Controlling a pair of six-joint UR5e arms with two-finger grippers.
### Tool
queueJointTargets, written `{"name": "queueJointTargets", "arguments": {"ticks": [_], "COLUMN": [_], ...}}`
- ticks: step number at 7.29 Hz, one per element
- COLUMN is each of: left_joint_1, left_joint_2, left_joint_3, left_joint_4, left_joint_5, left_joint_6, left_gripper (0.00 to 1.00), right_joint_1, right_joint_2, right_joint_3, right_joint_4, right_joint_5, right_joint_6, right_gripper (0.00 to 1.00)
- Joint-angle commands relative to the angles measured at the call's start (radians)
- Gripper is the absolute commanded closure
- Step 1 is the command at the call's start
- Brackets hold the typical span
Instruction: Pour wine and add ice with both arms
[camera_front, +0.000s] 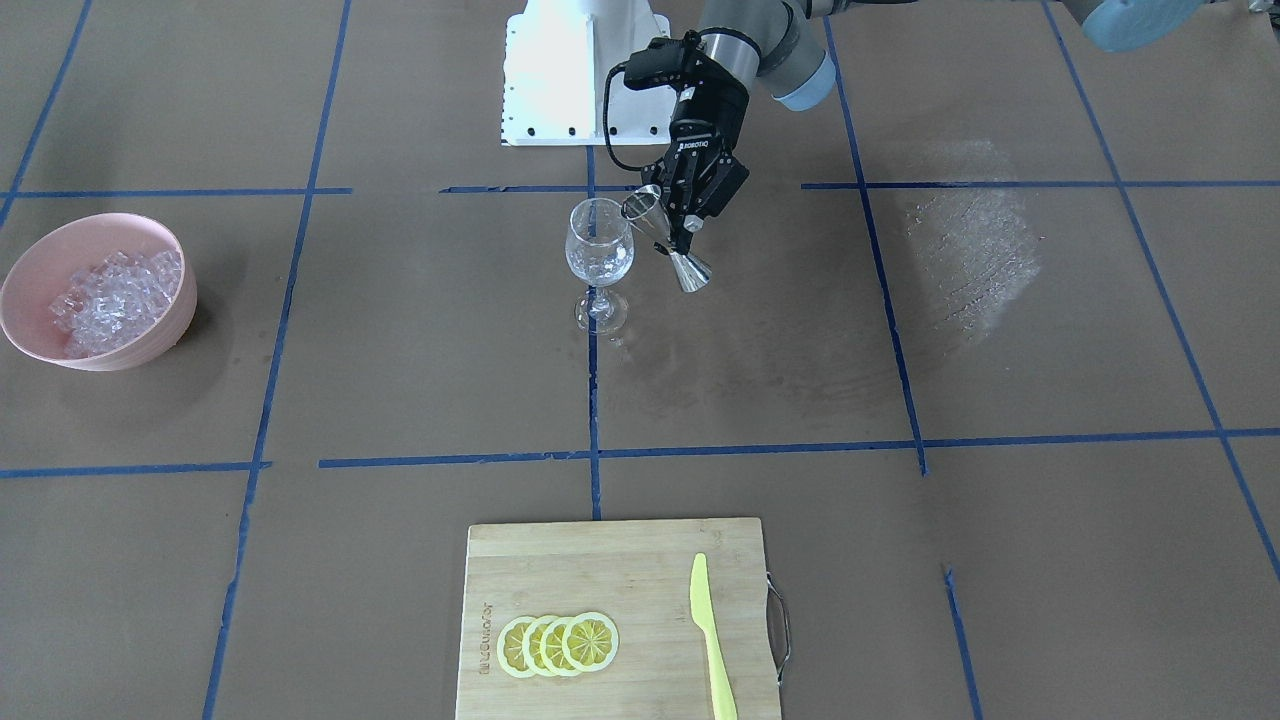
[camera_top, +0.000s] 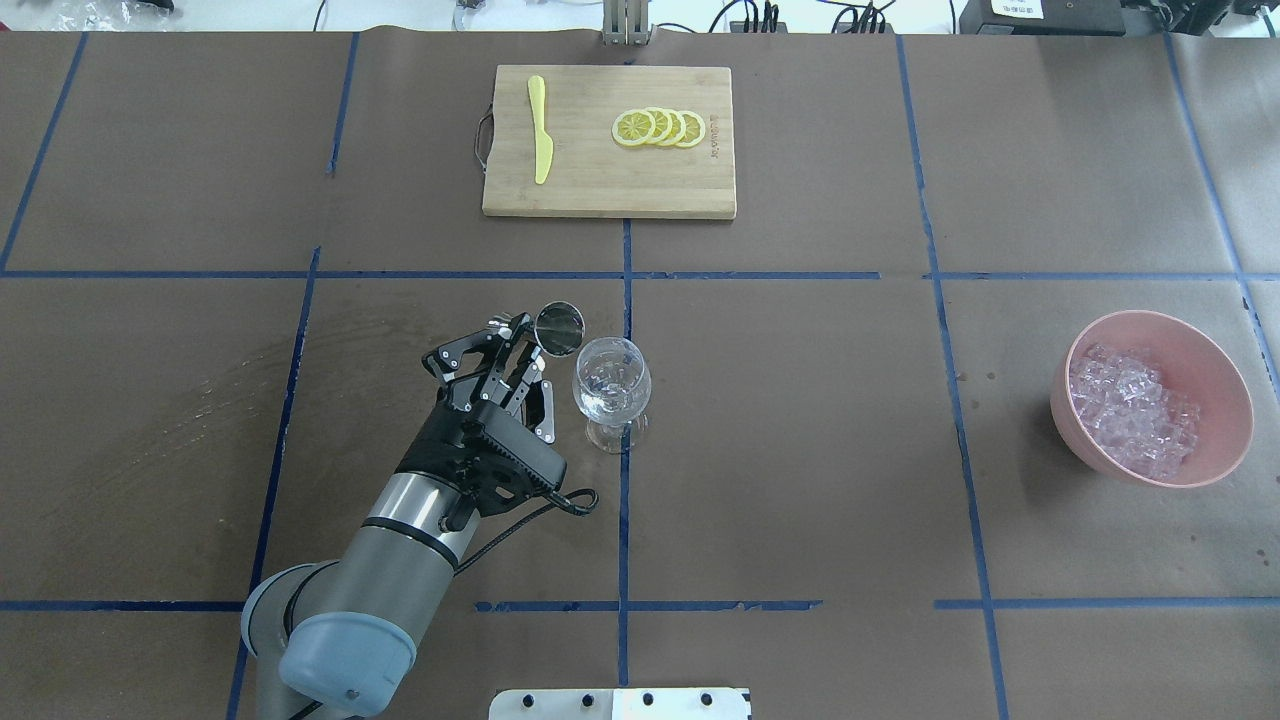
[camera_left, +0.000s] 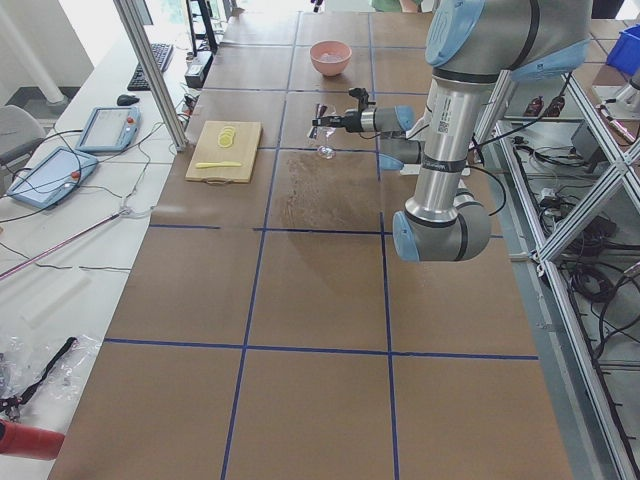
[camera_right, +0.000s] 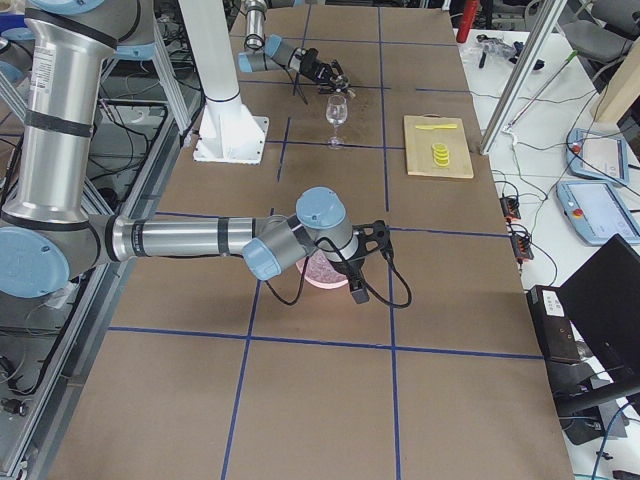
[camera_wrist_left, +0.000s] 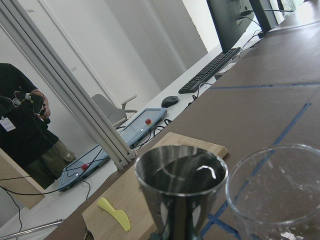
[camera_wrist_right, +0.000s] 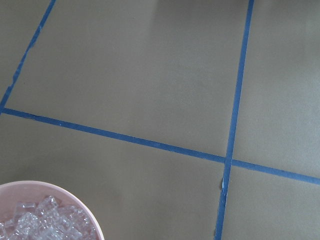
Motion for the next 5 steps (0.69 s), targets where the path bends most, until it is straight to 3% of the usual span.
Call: {"name": "queueJointTargets", "arguments": {"ticks": [1,5], "left_joint_1": [0.007,0.03], "left_joint_2": [-0.035,-0.052], "left_joint_3": [0.008,0.014], "left_joint_4": [0.003,0.007], "left_joint_5": [0.071,0.149], "left_joint_6": [0.198,0.424], "left_gripper": [1.0,1.0], "right_joint_1": [0.0,0.0], "right_joint_2": [-0.001,-0.001], "right_joint_3": [-0.003,-0.012], "right_joint_4": [-0.002,-0.003], "right_joint_5": [-0.001,-0.002], "right_joint_6": [0.001,0.047], "right_gripper": [0.0,0.0]}}
